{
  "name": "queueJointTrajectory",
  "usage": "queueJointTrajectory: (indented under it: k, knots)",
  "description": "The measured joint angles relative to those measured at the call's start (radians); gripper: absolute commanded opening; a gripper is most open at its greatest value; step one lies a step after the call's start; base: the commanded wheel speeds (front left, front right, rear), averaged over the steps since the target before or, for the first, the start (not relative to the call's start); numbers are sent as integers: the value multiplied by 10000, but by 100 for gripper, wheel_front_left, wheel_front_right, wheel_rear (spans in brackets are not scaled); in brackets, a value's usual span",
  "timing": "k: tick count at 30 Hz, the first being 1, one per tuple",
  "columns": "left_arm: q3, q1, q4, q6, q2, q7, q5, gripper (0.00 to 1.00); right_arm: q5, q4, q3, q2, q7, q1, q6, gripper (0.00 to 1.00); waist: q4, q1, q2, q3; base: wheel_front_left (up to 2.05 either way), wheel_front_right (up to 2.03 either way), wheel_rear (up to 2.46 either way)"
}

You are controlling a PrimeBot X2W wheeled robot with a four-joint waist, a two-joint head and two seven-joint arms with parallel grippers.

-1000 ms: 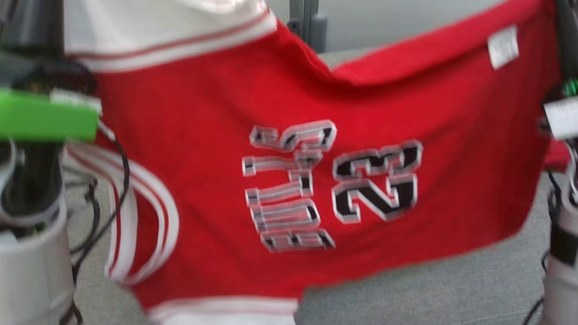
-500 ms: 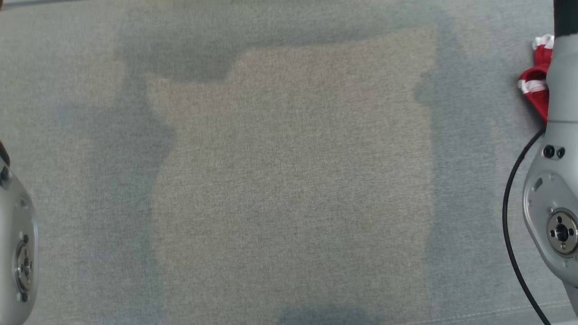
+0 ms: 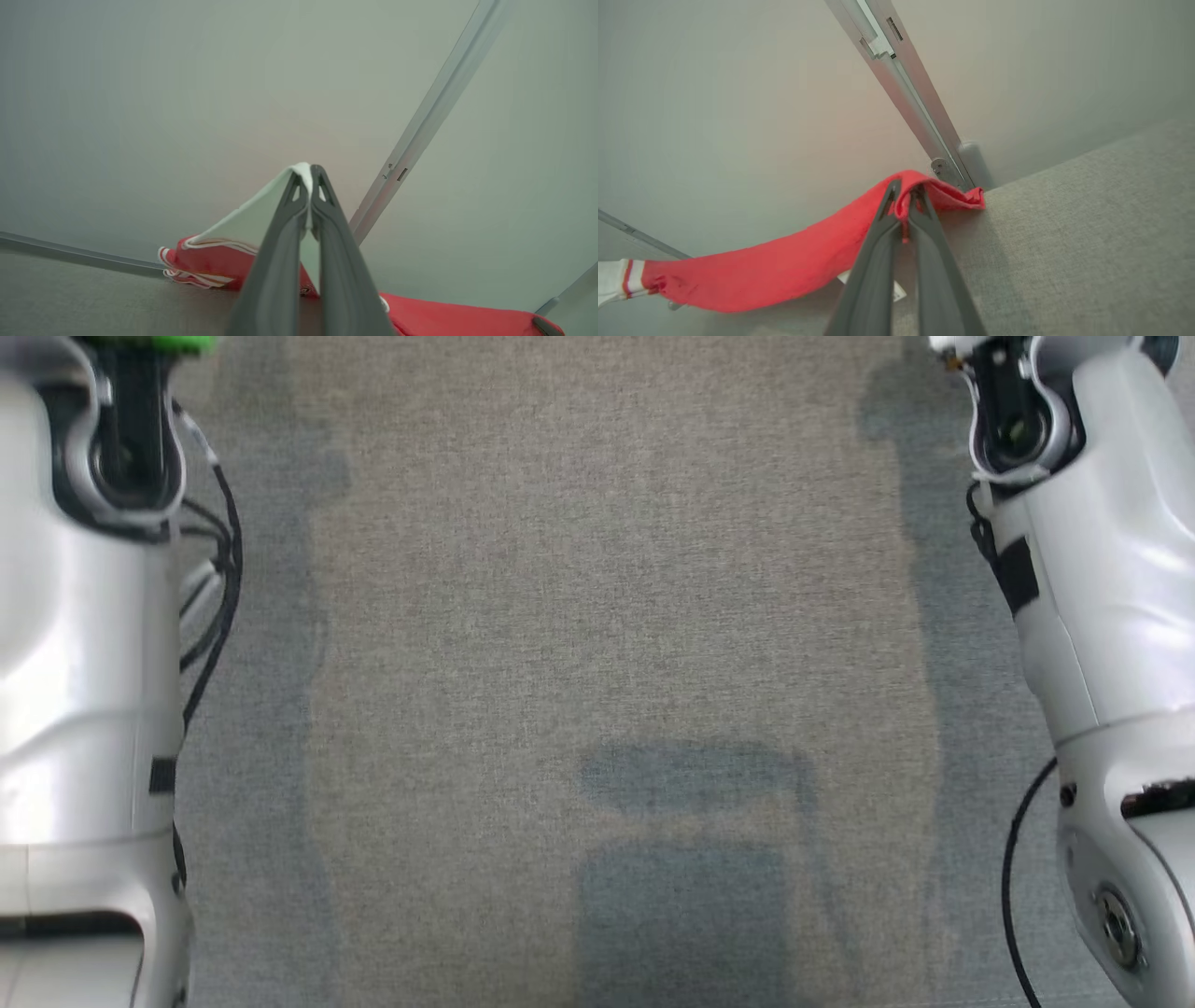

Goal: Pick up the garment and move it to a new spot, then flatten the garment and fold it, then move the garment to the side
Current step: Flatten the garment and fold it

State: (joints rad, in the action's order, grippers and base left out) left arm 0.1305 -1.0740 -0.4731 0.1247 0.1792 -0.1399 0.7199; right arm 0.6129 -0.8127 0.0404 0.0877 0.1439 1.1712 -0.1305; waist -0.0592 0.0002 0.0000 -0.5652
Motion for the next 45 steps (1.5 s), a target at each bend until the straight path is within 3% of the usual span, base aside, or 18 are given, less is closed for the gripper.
queueJointTrajectory:
  k: [7,17,30,45]
  knots:
    - [-48,2073,2174,27,537,-341,976,0,1473,1478,1147,943,104,-1454,0,0,-145,-1,0,-68,0,0,0]
    - [-468,5052,4617,-123,470,-479,1781,0,3041,3685,1812,1574,685,-3656,0,0,-122,-3,0,610,0,0,0]
    - [-144,8910,6410,-192,192,-639,2119,0,3800,5762,1766,1655,1095,-7514,0,0,-146,-3,0,2515,0,0,0]
    - [330,13079,7983,-531,606,-203,2105,0,3570,7444,945,1290,748,-11848,0,0,-107,-3,0,4868,0,0,0]
